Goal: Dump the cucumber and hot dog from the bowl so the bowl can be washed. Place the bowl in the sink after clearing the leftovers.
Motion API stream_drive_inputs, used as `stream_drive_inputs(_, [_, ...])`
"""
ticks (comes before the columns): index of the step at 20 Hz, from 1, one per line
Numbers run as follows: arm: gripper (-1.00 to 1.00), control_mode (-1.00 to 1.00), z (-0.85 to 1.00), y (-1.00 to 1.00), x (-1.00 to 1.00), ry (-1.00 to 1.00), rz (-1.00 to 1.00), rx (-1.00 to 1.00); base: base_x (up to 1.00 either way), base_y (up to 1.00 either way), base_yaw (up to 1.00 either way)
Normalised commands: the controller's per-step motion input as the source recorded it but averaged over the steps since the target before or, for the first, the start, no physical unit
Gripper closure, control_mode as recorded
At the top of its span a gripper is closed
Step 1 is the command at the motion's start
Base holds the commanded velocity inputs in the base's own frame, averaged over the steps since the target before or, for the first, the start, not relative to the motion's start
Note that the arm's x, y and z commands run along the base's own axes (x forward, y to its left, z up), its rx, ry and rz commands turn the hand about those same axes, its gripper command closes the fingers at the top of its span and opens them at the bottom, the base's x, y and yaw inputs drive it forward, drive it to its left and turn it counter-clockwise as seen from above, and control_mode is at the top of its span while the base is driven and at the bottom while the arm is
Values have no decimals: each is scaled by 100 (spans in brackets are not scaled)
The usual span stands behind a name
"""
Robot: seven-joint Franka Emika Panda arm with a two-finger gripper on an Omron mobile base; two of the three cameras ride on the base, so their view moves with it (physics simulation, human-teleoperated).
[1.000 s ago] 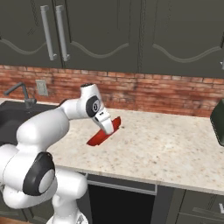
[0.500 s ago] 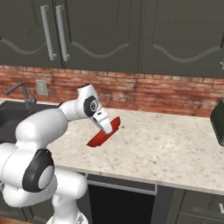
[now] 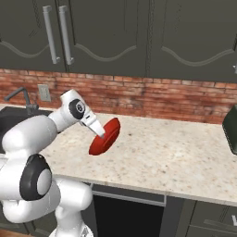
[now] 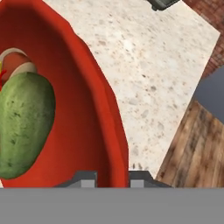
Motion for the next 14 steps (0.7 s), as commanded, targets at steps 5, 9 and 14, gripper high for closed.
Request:
stream_drive_inputs(5, [100, -100, 0, 0, 7, 6, 0, -4, 0, 0, 0])
stream_drive_inputs(9, [100, -100, 0, 12, 2, 0, 0, -11, 0, 0, 0])
stream_drive_inputs(14, [100, -100, 0, 23, 0, 0, 0, -30, 0, 0, 0])
